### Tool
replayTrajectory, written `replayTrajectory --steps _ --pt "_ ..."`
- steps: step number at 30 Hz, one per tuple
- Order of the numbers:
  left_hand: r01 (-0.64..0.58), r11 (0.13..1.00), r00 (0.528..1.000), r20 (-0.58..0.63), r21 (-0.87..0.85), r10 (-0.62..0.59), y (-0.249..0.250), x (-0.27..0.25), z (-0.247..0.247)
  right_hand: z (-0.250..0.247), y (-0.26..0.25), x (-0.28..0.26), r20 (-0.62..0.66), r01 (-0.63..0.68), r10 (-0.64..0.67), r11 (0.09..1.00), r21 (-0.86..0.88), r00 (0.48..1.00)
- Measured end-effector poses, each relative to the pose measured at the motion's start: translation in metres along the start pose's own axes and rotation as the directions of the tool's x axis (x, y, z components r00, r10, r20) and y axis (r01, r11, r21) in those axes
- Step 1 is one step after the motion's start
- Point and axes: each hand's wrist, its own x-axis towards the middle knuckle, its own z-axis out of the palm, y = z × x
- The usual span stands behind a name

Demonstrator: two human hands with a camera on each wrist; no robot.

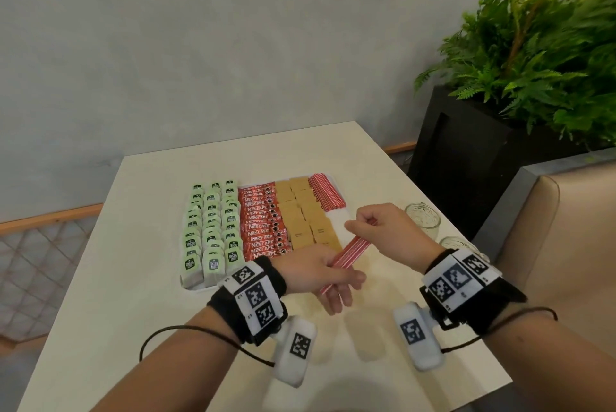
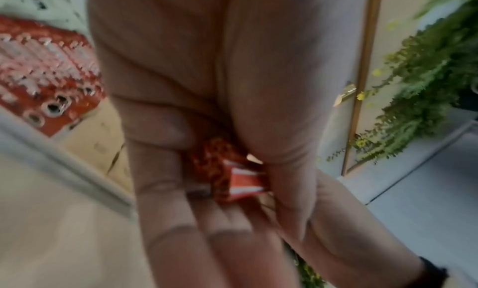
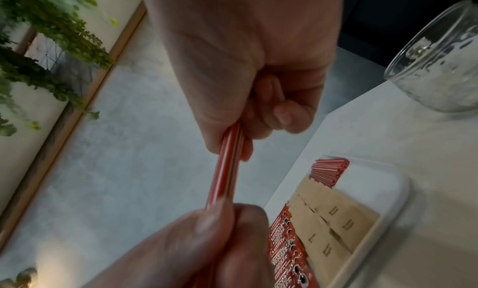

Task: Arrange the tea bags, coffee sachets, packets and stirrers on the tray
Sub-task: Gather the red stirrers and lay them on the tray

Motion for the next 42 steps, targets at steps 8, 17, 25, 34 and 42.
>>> replayTrajectory --steps 8,17,25,34,42 --pt "0.009 0.973 0.998 -0.056 -0.232 -0.023 -0.006 -0.002 0.014 -0.012 -0.002 0.003 -0.06 -0.06 0.091 0.918 0.391 0.994" --pt "0.015 0.955 0.997 -0.062 -0.297 -0.035 -0.003 -0.004 0.005 -0.008 -0.002 -0.004 0.092 0.016 -0.06 0.907 0.42 0.994" --pt "-0.113 0.711 0.932 -0.322 -0.694 -0.166 0.002 0.008 0.01 0.007 -0.007 -0.008 0.179 0.103 -0.142 0.972 0.211 0.973" --pt "-0.181 0.456 0.914 -0.32 -0.871 -0.249 0.011 0.019 0.009 0.028 -0.004 -0.009 0.147 0.265 -0.261 0.964 -0.007 0.954" --pt "-0.17 0.519 0.91 -0.336 -0.838 -0.245 0.007 0.026 0.004 0.033 0.009 0.002 0.288 -0.02 -0.019 0.991 0.131 0.957"
